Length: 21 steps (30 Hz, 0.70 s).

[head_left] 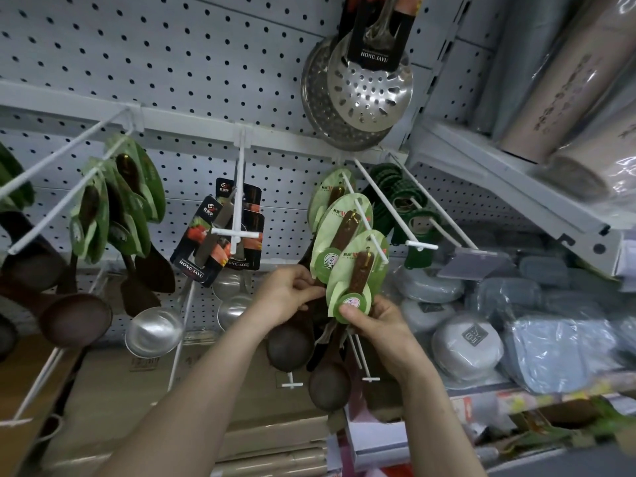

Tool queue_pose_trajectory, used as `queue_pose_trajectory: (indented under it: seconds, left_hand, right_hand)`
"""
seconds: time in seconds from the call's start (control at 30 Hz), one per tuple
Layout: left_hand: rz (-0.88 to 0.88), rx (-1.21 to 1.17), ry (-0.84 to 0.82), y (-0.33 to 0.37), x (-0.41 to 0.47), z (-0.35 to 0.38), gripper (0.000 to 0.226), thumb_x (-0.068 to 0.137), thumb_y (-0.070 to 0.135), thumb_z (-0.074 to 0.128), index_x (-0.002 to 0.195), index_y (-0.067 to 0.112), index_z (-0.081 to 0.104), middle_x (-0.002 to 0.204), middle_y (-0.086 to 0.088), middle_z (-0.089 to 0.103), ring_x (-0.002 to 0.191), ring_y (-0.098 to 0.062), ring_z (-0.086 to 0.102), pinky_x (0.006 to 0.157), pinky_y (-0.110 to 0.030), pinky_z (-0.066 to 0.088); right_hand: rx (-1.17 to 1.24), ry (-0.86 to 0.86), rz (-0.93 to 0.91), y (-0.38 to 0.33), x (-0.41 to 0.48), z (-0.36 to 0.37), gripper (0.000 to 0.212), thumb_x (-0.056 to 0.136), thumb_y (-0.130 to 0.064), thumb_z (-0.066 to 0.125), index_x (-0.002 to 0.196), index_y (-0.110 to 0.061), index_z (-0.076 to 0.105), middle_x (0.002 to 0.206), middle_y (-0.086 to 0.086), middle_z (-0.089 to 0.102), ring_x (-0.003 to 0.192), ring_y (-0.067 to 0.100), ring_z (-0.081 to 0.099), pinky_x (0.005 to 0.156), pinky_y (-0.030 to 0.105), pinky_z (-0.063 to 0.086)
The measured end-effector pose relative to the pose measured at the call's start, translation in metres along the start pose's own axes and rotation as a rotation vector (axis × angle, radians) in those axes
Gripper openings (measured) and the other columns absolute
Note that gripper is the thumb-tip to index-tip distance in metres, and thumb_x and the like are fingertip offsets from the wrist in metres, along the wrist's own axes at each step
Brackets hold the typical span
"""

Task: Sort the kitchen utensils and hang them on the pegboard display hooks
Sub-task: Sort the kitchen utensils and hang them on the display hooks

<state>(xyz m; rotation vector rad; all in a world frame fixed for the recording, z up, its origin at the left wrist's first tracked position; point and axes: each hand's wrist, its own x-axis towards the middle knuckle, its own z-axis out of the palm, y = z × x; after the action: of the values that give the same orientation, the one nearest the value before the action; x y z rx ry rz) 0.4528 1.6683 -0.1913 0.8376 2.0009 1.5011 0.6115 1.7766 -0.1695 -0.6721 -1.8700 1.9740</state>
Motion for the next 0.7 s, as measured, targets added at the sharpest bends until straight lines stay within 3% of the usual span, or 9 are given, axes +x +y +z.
queue_pose_trajectory:
  seconds: [0.1,0.2,0.37,0.53,0.6,0.67,0.7]
  left_hand:
    - [0.04,0.027,0.011,0.003,0.003,0.012,0.013,0.084,0.013,0.071,0.085,0.01,0.059,0.077,-0.002,0.062,0.068,-0.014,0.062,0.056,-0.021,0.055]
    - [0.103,0.117,0.067,0.002,0.005,0.024,0.011,0.085,0.013,0.068,0.093,0.011,0.061,0.077,0.009,0.06,0.068,-0.004,0.059,0.056,-0.01,0.047]
    - [0.171,0.176,0.172,-0.006,0.007,0.037,0.026,0.085,0.011,0.067,0.111,0.012,0.064,0.093,0.014,0.063,0.087,-0.007,0.061,0.075,-0.023,0.047]
    - [0.182,0.197,0.14,-0.007,0.01,0.034,0.032,0.082,0.012,0.07,0.113,0.02,0.063,0.088,0.024,0.06,0.086,0.0,0.059,0.069,-0.005,0.042]
    - [0.177,0.201,0.155,-0.005,0.012,0.032,0.034,0.082,0.015,0.07,0.114,0.026,0.063,0.091,0.024,0.064,0.088,0.0,0.06,0.071,-0.006,0.044]
    - [0.193,0.152,0.173,-0.002,0.014,0.03,0.036,0.082,0.013,0.07,0.111,0.033,0.062,0.098,0.02,0.068,0.094,-0.004,0.065,0.081,-0.022,0.052]
    - [0.203,0.103,0.177,0.001,0.014,0.028,0.037,0.083,0.011,0.069,0.107,0.038,0.061,0.098,0.02,0.069,0.095,-0.002,0.065,0.083,-0.026,0.054]
  right_hand:
    - [0.006,-0.024,0.006,0.001,0.001,-0.004,0.02,0.084,0.003,0.067,0.101,-0.008,0.067,0.088,-0.001,0.075,0.077,0.004,0.069,0.065,0.014,0.051]
    - [0.01,-0.021,0.008,0.001,0.001,-0.009,0.02,0.085,0.004,0.066,0.101,-0.008,0.066,0.088,-0.001,0.075,0.077,0.004,0.069,0.064,0.014,0.051]
    - [-0.026,-0.022,0.022,0.004,0.006,-0.011,0.026,0.082,-0.004,0.072,0.106,-0.009,0.067,0.098,0.002,0.076,0.087,0.009,0.07,0.072,0.017,0.053]
    - [-0.037,-0.054,0.0,0.006,0.009,-0.015,0.047,0.074,-0.019,0.08,0.117,-0.011,0.065,0.112,0.005,0.074,0.107,0.017,0.068,0.093,0.026,0.053]
    - [-0.033,0.023,-0.016,0.002,0.011,-0.013,0.057,0.075,-0.039,0.079,0.124,-0.014,0.063,0.113,-0.002,0.073,0.109,0.012,0.067,0.099,0.03,0.05]
    - [0.02,0.17,-0.022,-0.005,0.016,-0.01,0.082,0.065,-0.072,0.072,0.128,-0.021,0.061,0.118,-0.007,0.071,0.114,0.01,0.064,0.105,0.038,0.047]
    - [0.036,0.224,-0.044,-0.009,0.02,-0.01,0.084,0.064,-0.079,0.068,0.129,-0.026,0.061,0.121,-0.006,0.07,0.117,0.013,0.063,0.107,0.043,0.046]
